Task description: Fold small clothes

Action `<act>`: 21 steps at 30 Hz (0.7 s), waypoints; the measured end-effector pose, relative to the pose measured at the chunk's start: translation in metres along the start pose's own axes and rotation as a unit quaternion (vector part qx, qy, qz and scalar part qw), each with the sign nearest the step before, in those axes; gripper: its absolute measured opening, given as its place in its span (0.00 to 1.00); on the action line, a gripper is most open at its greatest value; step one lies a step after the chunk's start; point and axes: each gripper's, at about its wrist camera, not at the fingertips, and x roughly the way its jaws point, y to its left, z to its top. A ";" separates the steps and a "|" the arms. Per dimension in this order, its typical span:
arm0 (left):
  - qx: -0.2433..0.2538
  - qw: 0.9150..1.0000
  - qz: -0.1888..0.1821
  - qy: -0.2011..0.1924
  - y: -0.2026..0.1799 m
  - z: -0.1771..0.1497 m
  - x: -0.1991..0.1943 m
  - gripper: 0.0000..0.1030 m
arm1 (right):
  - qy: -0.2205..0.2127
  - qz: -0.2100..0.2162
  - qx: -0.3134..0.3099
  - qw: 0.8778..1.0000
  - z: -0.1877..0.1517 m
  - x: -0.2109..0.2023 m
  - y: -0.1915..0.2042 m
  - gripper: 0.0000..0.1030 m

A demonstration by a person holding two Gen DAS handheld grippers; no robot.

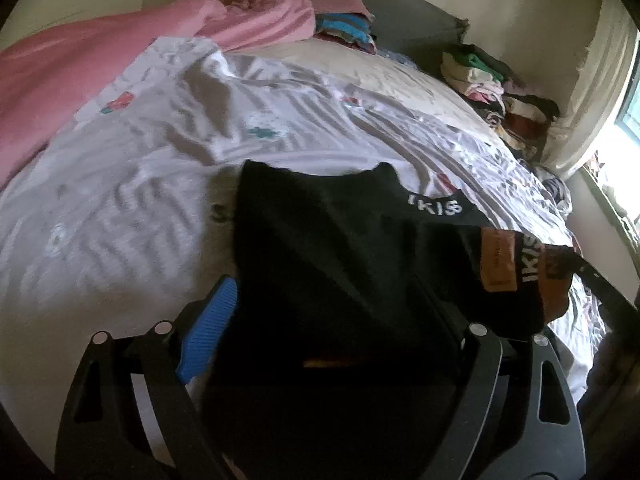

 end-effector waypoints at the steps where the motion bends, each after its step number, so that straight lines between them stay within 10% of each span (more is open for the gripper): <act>1: 0.004 1.000 0.001 0.002 -0.003 0.001 0.003 0.74 | 0.002 -0.002 0.001 1.000 -0.001 0.001 -0.001 0.05; 21: 0.058 0.998 -0.012 0.036 -0.018 -0.012 0.037 0.38 | 0.004 -0.063 0.002 0.998 -0.019 0.003 -0.003 0.24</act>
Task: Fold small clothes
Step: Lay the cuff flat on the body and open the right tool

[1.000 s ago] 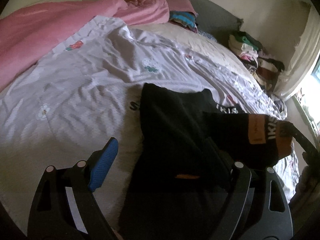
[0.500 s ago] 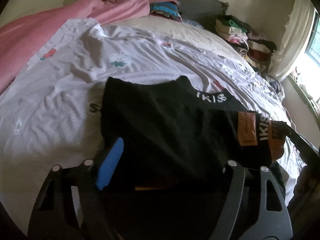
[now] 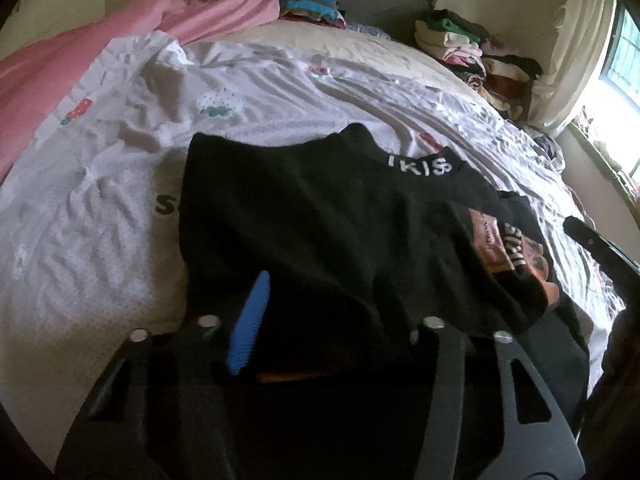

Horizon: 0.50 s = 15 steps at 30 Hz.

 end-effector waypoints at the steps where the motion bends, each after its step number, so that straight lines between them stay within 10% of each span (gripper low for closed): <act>1: 0.000 1.000 0.000 0.004 0.002 -0.001 0.002 0.36 | 0.000 0.002 -0.002 1.000 0.000 0.000 0.001 0.24; 10: -0.020 0.999 -0.020 0.025 0.017 -0.006 0.008 0.32 | 0.059 0.080 -0.057 0.993 -0.018 0.016 0.050 0.35; 15: -0.015 0.999 -0.021 0.025 0.018 -0.008 0.005 0.32 | 0.093 0.037 -0.060 0.993 -0.032 0.033 0.055 0.46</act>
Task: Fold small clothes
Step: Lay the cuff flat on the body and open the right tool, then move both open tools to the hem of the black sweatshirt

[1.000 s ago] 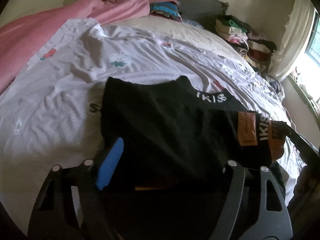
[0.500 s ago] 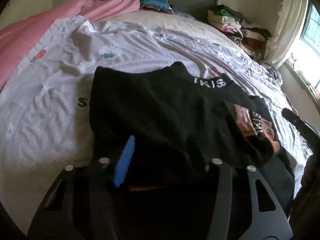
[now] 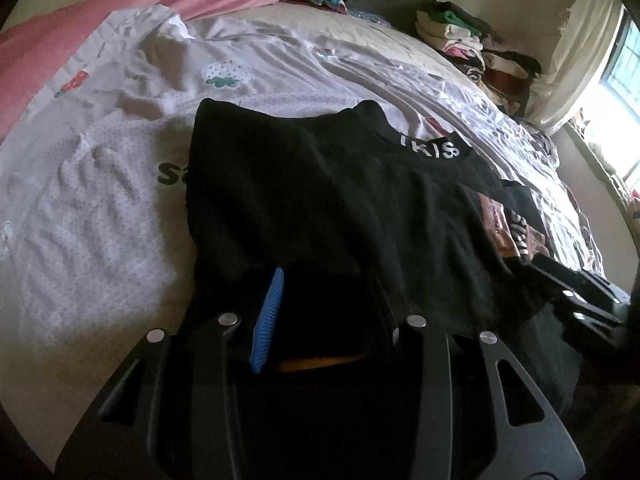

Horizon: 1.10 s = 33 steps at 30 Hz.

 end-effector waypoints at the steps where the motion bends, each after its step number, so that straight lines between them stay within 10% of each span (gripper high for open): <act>1: 0.002 1.000 0.001 0.000 -0.001 -0.001 0.000 0.32 | 0.011 -0.017 0.011 1.000 -0.003 0.005 -0.004 0.54; 20: 0.024 0.999 0.019 -0.012 -0.013 -0.011 -0.013 0.34 | -0.013 -0.011 0.070 0.997 -0.011 -0.013 -0.017 0.73; 33: 0.042 0.999 0.020 -0.020 -0.028 -0.017 -0.028 0.62 | -0.043 -0.018 0.071 0.996 -0.010 -0.036 -0.018 0.92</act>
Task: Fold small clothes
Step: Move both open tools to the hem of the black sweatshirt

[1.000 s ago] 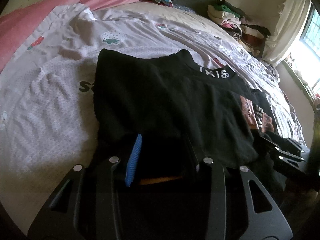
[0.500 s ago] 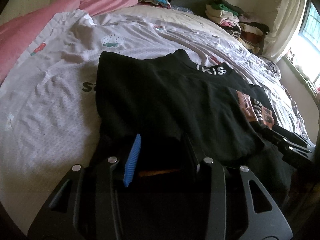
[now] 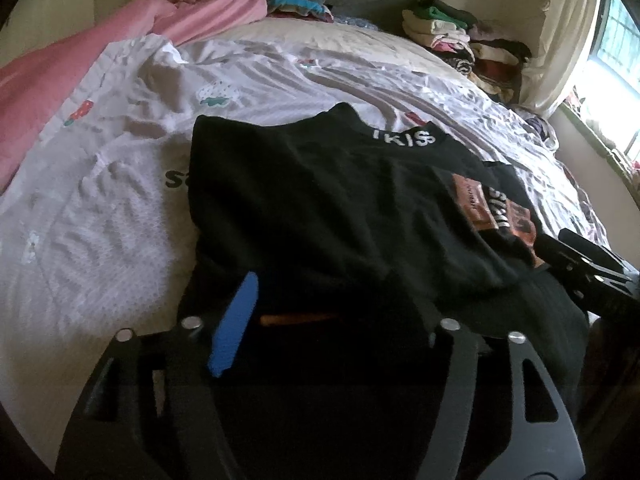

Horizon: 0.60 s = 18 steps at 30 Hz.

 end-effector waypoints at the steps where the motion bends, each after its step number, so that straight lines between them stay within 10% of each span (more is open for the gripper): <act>1: 0.000 1.000 0.000 -0.001 -0.001 0.000 -0.002 0.64 | -0.001 0.000 0.001 1.000 0.000 -0.001 0.000 0.93; 18: -0.001 0.999 0.016 -0.036 -0.011 -0.005 -0.039 0.91 | -0.027 0.006 0.011 1.000 -0.005 -0.032 -0.009 0.95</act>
